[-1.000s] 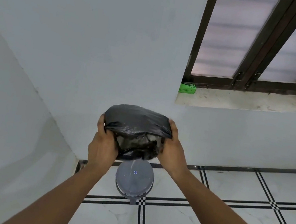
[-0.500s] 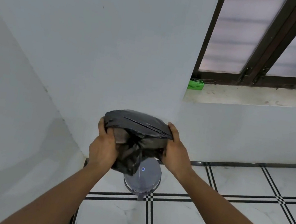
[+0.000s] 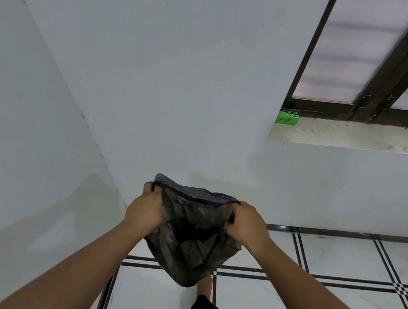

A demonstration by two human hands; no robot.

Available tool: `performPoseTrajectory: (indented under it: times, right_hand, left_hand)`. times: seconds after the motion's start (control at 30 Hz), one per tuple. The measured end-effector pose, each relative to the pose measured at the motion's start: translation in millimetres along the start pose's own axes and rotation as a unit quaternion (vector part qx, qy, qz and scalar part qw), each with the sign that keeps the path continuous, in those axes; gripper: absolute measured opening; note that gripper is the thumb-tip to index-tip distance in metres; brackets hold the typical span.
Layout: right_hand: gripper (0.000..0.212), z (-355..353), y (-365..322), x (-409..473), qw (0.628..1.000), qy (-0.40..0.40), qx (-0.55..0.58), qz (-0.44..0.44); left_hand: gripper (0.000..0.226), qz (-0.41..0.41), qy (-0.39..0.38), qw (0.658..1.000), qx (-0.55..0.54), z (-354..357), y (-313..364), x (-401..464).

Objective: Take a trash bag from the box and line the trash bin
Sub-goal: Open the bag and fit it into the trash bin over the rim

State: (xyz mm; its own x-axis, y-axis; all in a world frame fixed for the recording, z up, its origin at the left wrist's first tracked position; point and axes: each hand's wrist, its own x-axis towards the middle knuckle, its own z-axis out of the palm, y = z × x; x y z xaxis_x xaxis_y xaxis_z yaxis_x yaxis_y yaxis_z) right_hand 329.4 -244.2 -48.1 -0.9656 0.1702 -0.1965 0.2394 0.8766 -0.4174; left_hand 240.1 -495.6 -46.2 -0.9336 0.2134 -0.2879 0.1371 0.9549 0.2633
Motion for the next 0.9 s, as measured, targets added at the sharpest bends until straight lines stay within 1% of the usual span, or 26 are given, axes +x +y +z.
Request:
performPoseTrajectory:
  times: [0.13, 0.2, 0.27, 0.33, 0.37, 0.47, 0.5, 0.57, 0.7, 0.73, 0.8, 0.83, 0.9]
  right_hand:
    - [0.053, 6.8, 4.7, 2.9, 0.993, 0.054, -0.103, -0.021]
    - [0.059, 9.5, 3.8, 6.5, 0.991, 0.062, -0.112, -0.021]
    - [0.061, 10.6, 2.4, 9.5, 0.992, 0.064, -0.104, -0.020]
    - [0.052, 10.7, 3.7, 12.5, 0.990, 0.079, -0.112, -0.017]
    - [0.044, 11.6, 4.6, 13.9, 0.988, 0.094, -0.125, -0.017]
    - [0.008, 13.3, 5.2, 20.9, 0.974, 0.143, -0.175, -0.016]
    - [0.006, 12.7, 6.1, 24.0, 0.972, 0.155, -0.179, -0.013]
    - [0.011, 11.2, 10.2, 29.5, 0.974, 0.156, -0.162, -0.017]
    - [0.025, 9.4, 18.6, 40.9, 0.988, 0.137, -0.072, 0.003]
    - [0.024, 8.3, 18.1, 42.6, 0.990, 0.131, -0.049, 0.010]
    - [0.017, 7.9, 16.3, 45.0, 0.992, 0.121, -0.005, 0.020]
    - [0.015, 7.5, 14.9, 46.3, 0.993, 0.116, 0.004, 0.022]
    - [0.017, 8.8, 14.2, 50.7, 0.994, 0.108, 0.008, 0.022]
  left_hand:
    - [0.067, -0.015, 0.004, 1.000, 0.017, -3.2, -2.8, 1.6]
    - [0.066, -0.018, 0.011, 0.999, 0.024, -4.9, -1.0, 3.5]
    - [0.065, -0.018, 0.012, 0.999, 0.024, -6.7, 1.6, 5.7]
    - [0.062, -0.013, 0.014, 1.000, 0.023, -7.0, 2.8, 10.0]
    - [0.061, -0.009, 0.015, 1.000, 0.021, -6.8, 3.0, 11.8]
    - [0.059, 0.009, 0.019, 1.000, 0.007, -4.9, 2.4, 19.2]
    - [0.059, 0.014, 0.021, 1.000, 0.001, -4.2, 2.3, 21.5]
    - [0.061, 0.026, 0.027, 0.999, -0.008, -3.6, 2.7, 24.9]
    - [0.058, 0.040, 0.036, 0.998, -0.021, -2.9, 6.4, 31.4]
    - [0.057, 0.042, 0.036, 0.998, -0.021, -2.4, 6.9, 33.3]
    - [0.058, 0.039, 0.028, 0.999, -0.021, -1.4, 7.0, 37.2]
    - [0.058, 0.037, 0.023, 0.999, -0.019, -1.1, 6.8, 38.9]
    - [0.057, 0.034, 0.013, 0.999, -0.014, -1.2, 6.3, 42.2]
